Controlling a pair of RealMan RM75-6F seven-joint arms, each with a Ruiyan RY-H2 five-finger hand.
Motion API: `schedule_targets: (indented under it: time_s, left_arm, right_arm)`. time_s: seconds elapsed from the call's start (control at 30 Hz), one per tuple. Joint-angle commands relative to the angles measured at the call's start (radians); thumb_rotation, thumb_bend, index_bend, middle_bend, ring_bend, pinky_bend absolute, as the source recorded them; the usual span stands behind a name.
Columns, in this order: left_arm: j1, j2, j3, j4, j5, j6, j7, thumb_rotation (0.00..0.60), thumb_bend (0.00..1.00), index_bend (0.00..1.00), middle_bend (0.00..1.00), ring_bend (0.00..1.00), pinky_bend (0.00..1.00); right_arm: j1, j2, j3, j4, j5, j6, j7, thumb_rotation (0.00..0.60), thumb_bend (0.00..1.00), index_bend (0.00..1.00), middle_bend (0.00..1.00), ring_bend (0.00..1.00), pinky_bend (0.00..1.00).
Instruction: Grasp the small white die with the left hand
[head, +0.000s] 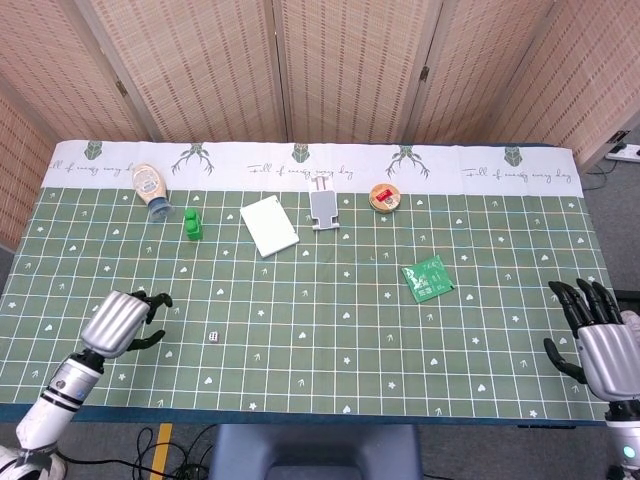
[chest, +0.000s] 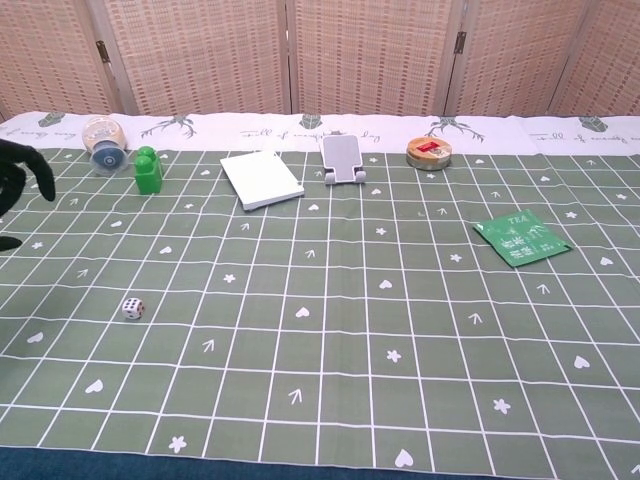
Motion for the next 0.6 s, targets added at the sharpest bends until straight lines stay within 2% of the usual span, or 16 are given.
schedule_targets:
  time_s: [0.03,0.2,0.6]
  left_arm:
    - [-0.031,-0.04,0.01,0.031,-0.017,-0.045,0.002,0.6,0.26,0.43,0.76,0.67,0.92]
    - [-0.053,-0.083,0.025,0.049,-0.062,-0.112,0.022,0.6,0.26,0.44,0.78,0.69,0.95]
    - [-0.078,-0.189,0.022,0.078,-0.169,-0.171,0.12,0.6,0.26,0.44,0.81,0.71,0.95]
  right_arm:
    - [0.002,-0.002,0.0,0.002,0.003,-0.004,0.001,0.6,0.3,0.08,0.14,0.0,0.02]
    - [0.004,-0.004,0.001,0.005,0.007,-0.007,0.001,0.6,0.3,0.08,0.14,0.0,0.02]
    - [-0.004,-0.003,-0.001,0.01,0.015,0.002,0.005,0.6,0.3,0.08,0.14,0.0,0.02]
